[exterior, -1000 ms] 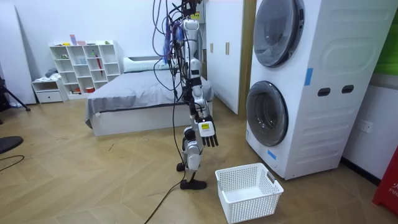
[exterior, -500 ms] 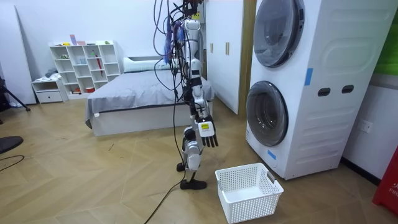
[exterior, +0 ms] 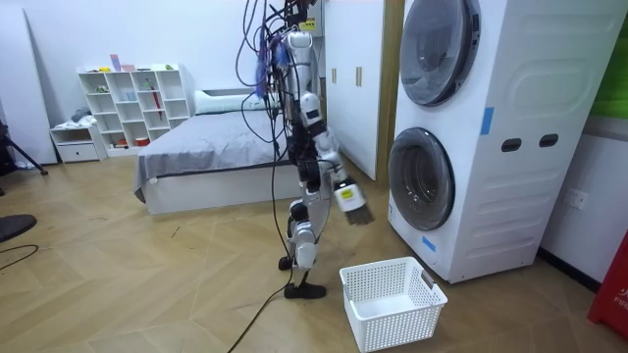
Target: Pick clothes from washing machine
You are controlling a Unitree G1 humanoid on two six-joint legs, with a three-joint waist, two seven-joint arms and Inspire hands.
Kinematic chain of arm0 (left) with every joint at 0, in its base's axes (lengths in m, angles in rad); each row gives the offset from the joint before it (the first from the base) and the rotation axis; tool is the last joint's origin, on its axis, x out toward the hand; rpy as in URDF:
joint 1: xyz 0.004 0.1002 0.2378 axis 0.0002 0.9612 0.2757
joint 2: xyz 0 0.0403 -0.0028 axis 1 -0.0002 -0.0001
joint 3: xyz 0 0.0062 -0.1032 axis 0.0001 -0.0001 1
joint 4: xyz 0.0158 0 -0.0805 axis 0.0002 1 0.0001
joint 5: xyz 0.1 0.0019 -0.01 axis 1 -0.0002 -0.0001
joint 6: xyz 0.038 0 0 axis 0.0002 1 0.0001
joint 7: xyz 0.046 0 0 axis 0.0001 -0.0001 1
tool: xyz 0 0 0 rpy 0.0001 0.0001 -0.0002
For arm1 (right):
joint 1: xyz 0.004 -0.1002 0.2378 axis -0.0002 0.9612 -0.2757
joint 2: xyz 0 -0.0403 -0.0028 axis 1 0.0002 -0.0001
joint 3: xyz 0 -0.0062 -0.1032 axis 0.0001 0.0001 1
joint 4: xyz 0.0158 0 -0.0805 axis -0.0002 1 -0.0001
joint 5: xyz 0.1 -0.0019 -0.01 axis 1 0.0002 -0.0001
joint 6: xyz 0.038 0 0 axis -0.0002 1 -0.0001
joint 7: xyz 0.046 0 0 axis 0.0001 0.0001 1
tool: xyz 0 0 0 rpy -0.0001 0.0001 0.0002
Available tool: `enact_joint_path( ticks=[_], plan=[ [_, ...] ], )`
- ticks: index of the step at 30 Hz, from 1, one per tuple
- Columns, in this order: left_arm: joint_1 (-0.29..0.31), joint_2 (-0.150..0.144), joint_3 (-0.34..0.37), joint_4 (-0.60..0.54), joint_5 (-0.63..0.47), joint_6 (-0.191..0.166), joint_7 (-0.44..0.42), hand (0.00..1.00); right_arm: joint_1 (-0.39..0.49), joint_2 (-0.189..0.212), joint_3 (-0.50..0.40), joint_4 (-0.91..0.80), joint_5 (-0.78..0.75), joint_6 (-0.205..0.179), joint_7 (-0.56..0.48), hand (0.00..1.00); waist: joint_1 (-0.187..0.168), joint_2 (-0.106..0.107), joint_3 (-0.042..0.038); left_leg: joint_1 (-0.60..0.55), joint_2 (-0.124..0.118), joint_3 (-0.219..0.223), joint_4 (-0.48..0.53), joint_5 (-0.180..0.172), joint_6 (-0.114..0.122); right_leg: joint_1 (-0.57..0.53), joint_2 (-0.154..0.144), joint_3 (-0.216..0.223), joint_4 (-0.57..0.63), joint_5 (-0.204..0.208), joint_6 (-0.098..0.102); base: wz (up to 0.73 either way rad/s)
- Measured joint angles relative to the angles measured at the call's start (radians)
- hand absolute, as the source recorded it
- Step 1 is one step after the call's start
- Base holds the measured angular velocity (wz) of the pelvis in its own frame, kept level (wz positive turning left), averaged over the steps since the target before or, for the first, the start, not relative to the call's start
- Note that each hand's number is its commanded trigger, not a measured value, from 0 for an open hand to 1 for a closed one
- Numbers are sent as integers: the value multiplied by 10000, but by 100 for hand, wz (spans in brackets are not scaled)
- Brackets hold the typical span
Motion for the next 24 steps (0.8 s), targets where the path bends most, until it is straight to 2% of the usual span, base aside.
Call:
enact_joint_path(
  ticks=[3,5,7,9,11,14,20,24],
  plan=[
    [99,265,-2,-75,-18,71,-40,0,-997,-324,-387,-853,264,-51,-109,0,33,-159,-77,-34,-8,-15,40,8,7,-9,-10,-43,-42,-6,8,6],
    [221,334,131,-363,111,146,-157,0,-1472,-499,-441,-1164,309,-51,-154,0,36,-286,-53,-101,-20,-32,52,23,21,-40,-20,-59,-21,-6,8,4],
    [272,424,105,-363,149,144,-244,0,-1938,-779,-440,-1159,591,-40,-199,0,44,-422,-68,-156,-38,-138,90,30,32,-80,-41,-174,-2,-7,9,14],
    [290,518,130,-395,265,296,-266,0,-2417,-1093,-442,-1590,750,91,-393,0,171,-549,-133,-170,-29,-152,96,30,33,-86,-44,-299,6,-6,9,3],
    [296,550,205,-425,383,529,-290,0,-2748,-1382,-447,-1788,755,97,-405,0,248,-581,-155,-152,-30,-264,86,30,33,-54,-46,-356,5,-5,8,6],
    [296,593,305,-532,593,606,-431,0,-3400,-1642,-639,-2201,640,98,-563,0,253,-567,-145,-183,-31,-285,65,31,33,-74,-52,-409,0,-5,8,6],
    [287,777,289,-729,781,929,-569,0,-4845,-2001,-607,-2279,831,97,-820,0,325,-535,-139,-209,-20,-291,43,32,31,-105,-54,-567,-6,-6,8,0],
    [296,784,290,-786,1098,1161,-570,0,-5388,-2155,-496,-2282,763,113,-920,0,449,-557,-152,-296,-20,-327,43,32,31,-180,-61,-656,-3,-6,8,-1]
  ],
)
